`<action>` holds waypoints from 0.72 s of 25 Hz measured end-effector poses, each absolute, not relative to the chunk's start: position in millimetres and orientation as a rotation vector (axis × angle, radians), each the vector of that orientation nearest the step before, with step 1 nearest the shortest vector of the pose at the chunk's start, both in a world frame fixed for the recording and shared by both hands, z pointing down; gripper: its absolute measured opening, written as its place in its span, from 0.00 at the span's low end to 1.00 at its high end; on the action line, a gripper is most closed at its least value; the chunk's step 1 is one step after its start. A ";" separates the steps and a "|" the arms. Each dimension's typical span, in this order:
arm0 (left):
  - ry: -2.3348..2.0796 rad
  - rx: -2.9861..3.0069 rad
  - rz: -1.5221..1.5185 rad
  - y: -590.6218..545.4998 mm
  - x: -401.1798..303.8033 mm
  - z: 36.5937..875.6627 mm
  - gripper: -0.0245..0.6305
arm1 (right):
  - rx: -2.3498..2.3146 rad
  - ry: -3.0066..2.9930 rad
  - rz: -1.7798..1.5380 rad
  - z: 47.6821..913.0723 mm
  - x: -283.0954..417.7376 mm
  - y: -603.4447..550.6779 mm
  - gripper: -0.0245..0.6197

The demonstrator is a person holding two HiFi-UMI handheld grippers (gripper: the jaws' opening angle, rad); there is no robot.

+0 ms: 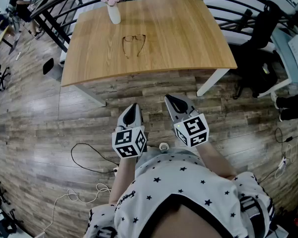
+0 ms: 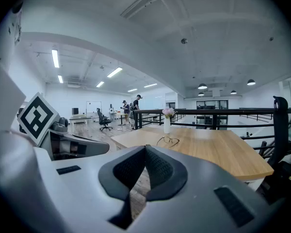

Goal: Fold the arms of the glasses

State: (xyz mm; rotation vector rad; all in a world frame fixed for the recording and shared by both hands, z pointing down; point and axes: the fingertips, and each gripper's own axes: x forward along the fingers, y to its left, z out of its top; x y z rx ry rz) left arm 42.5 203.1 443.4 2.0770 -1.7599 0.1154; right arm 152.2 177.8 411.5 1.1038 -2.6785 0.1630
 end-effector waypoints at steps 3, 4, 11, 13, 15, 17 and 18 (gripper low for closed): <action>-1.757 2.057 0.106 208.4 45.9 442.7 0.05 | 1.089 -2.689 0.178 410.4 155.4 183.6 0.06; -1.759 2.055 0.107 210.2 46.7 442.4 0.05 | 1.085 -2.691 0.181 410.5 156.1 185.6 0.06; -1.774 2.045 0.109 219.4 50.6 443.8 0.05 | 1.058 -2.692 0.162 414.0 159.5 193.8 0.06; -1.779 2.036 0.106 220.3 50.0 444.1 0.05 | 1.046 -2.699 0.161 413.3 159.9 193.4 0.06; -1.782 2.030 0.100 220.2 49.7 444.3 0.05 | 1.044 -2.708 0.157 412.4 161.1 191.4 0.06; -1.785 2.026 0.094 219.6 50.4 445.2 0.05 | 1.039 -2.711 0.152 414.4 162.3 188.8 0.06; -1.789 2.023 0.091 219.2 50.7 445.9 0.05 | 1.031 -2.711 0.150 415.8 162.4 187.8 0.06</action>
